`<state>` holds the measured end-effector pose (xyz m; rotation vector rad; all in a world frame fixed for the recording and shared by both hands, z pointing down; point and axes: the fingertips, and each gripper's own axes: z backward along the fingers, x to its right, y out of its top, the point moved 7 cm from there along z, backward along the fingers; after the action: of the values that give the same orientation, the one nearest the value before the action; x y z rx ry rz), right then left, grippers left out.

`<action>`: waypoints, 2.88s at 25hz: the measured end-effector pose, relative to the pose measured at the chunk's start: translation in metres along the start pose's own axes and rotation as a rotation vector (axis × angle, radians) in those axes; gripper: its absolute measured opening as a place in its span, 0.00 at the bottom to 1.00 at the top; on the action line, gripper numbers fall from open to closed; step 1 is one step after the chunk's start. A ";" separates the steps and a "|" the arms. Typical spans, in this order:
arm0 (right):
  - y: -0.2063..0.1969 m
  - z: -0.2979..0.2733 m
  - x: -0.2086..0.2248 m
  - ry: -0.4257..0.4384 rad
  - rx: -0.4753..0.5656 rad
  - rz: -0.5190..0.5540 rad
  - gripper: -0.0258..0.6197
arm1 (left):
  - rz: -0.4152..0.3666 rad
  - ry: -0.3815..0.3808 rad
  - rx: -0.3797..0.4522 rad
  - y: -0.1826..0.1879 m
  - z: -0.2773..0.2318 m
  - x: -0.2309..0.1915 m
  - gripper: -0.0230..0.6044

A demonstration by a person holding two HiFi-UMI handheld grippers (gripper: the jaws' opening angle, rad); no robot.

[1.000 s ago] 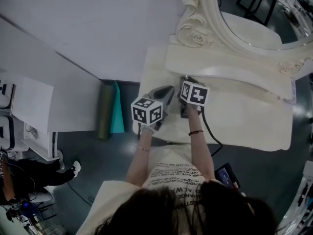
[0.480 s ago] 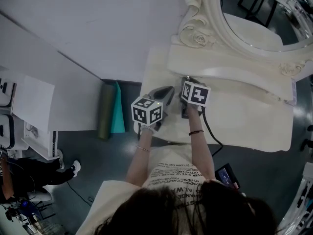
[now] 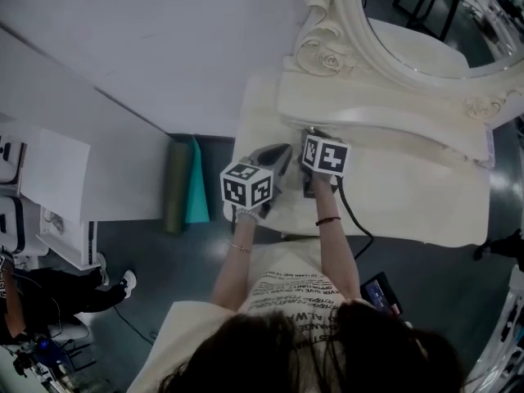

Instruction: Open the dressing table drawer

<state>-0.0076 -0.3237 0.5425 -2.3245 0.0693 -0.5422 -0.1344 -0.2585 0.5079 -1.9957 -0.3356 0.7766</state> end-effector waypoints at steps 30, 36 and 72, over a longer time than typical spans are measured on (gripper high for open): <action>-0.022 0.020 -0.003 0.027 -0.030 0.013 0.21 | -0.004 0.002 -0.006 -0.013 0.013 0.021 0.03; -0.028 0.024 -0.004 0.024 -0.031 0.006 0.21 | -0.005 -0.007 -0.013 -0.018 0.016 0.024 0.03; -0.046 0.043 -0.009 0.022 -0.025 0.009 0.20 | -0.004 -0.044 -0.033 -0.031 0.023 0.035 0.03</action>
<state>-0.0032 -0.2602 0.5427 -2.3412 0.0974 -0.5653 -0.1199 -0.2081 0.5125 -2.0103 -0.3804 0.8179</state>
